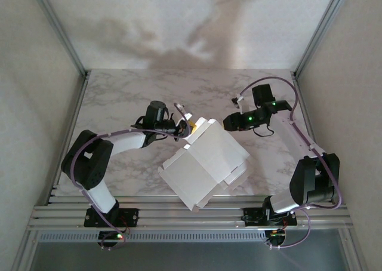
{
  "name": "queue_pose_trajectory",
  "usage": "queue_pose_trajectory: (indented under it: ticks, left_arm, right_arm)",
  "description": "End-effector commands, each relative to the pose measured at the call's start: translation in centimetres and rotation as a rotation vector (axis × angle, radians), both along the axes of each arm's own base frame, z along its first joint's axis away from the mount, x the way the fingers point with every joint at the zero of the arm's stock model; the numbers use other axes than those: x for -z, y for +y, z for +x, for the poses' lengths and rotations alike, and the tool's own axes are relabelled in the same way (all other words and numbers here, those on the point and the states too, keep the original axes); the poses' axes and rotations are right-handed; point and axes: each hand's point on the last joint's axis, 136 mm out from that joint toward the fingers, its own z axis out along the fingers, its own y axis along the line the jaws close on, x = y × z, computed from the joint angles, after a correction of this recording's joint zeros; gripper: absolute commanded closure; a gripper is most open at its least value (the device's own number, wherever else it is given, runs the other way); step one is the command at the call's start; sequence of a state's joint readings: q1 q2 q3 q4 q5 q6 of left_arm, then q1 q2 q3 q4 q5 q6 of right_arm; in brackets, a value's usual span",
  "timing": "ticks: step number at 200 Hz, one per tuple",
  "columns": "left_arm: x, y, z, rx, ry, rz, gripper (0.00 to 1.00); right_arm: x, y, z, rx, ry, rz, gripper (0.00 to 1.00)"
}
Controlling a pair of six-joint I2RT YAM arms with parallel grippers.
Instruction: Fold the paper box
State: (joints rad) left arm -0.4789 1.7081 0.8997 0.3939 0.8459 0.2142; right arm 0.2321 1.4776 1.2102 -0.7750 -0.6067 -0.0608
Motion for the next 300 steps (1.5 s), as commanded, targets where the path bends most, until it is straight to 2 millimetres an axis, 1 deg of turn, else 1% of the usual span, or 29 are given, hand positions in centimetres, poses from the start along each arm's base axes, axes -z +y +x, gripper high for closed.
queue_pose_trajectory:
  ticks: [1, 28, 50, 65, 109, 129, 139, 166, 207, 241, 259, 280, 300]
  left_arm:
    - [-1.5, -0.7, -0.4, 0.062, -0.062, -0.045, 1.00]
    - [-0.9, -0.6, -0.4, 0.073, -0.063, -0.037, 1.00]
    - [-0.9, -0.6, -0.4, 0.079, -0.064, -0.040, 1.00]
    - [-0.9, -0.6, -0.3, 0.078, -0.063, -0.040, 1.00]
    - [-1.0, -0.6, -0.3, 0.091, -0.065, -0.046, 1.00]
    - [-0.9, -0.7, -0.3, 0.094, -0.062, -0.044, 1.00]
    - [-0.8, -0.6, -0.2, 0.090, -0.061, -0.041, 1.00]
    - [-0.8, -0.5, 0.1, 0.085, -0.062, -0.041, 1.00]
    - [-0.6, -0.5, 0.3, 0.087, -0.056, -0.041, 1.00]
    - [-0.6, -0.7, 0.4, 0.094, -0.053, -0.052, 1.00]
    - [-0.5, -0.7, 0.5, 0.095, -0.051, -0.053, 1.00]
    - [-0.6, -0.8, 0.4, 0.098, -0.050, -0.056, 1.00]
    - [-0.7, -0.8, 0.4, 0.098, -0.051, -0.060, 1.00]
  right_arm:
    - [-0.3, 0.4, -0.5, -0.008, -0.010, 0.015, 0.56]
    - [0.0, 0.7, -0.8, -0.017, -0.002, 0.011, 0.57]
    - [0.5, 0.8, -1.0, -0.019, 0.009, 0.001, 0.58]
    - [0.6, 0.9, -1.1, -0.020, 0.013, -0.002, 0.60]
    - [1.6, 0.7, -1.3, -0.017, 0.025, -0.055, 0.61]
    - [1.8, 0.7, -1.4, -0.019, 0.027, -0.065, 0.61]
    - [1.8, 0.9, -1.6, -0.026, 0.034, -0.061, 0.64]
    - [2.0, 1.1, -2.2, -0.039, 0.046, -0.065, 0.67]
    - [1.1, 1.5, -2.6, -0.044, 0.030, -0.046, 0.78]
    - [0.5, 2.4, -3.2, -0.070, 0.015, -0.023, 0.84]
    - [0.2, 2.8, -3.4, -0.081, 0.009, -0.012, 0.84]
    - [0.5, 3.0, -3.6, -0.091, 0.009, -0.043, 0.85]
    - [0.8, 2.9, -3.4, -0.087, -0.006, -0.089, 0.90]
